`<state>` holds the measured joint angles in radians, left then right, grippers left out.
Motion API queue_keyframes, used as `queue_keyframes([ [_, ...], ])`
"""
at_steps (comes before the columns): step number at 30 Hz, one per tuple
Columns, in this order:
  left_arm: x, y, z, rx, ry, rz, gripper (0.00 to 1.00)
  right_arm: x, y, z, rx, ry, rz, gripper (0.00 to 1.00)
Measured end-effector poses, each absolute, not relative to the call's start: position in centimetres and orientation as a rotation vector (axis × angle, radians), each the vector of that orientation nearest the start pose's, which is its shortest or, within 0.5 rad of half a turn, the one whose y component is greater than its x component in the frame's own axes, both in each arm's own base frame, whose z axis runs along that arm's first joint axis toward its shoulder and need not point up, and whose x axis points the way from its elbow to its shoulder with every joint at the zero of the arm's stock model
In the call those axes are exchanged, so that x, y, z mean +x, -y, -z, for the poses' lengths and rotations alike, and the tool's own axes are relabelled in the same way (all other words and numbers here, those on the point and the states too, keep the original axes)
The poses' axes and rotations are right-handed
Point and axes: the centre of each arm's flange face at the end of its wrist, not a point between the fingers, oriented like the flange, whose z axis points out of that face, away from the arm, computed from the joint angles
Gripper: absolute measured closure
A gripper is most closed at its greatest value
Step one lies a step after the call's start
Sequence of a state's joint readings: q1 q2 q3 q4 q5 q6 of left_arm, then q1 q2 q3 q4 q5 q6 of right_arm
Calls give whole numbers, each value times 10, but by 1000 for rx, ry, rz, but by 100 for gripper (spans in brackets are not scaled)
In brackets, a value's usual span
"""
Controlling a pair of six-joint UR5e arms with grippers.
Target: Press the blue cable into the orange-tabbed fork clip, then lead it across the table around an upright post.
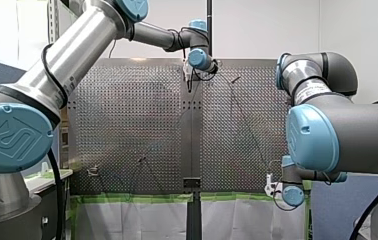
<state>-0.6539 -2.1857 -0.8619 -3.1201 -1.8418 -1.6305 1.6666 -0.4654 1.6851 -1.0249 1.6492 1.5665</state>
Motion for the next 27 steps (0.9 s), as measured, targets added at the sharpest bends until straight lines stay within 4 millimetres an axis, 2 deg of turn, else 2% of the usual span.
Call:
queue_keyframes([
  [13, 525, 541, -456, 195, -1472, 515, 0, 183, 578, 132, 1377, 1324, -1111, 100],
  [27, 520, 541, -457, 212, -1516, 525, 0, 183, 578, 132, 1378, 1324, -1115, 100],
])
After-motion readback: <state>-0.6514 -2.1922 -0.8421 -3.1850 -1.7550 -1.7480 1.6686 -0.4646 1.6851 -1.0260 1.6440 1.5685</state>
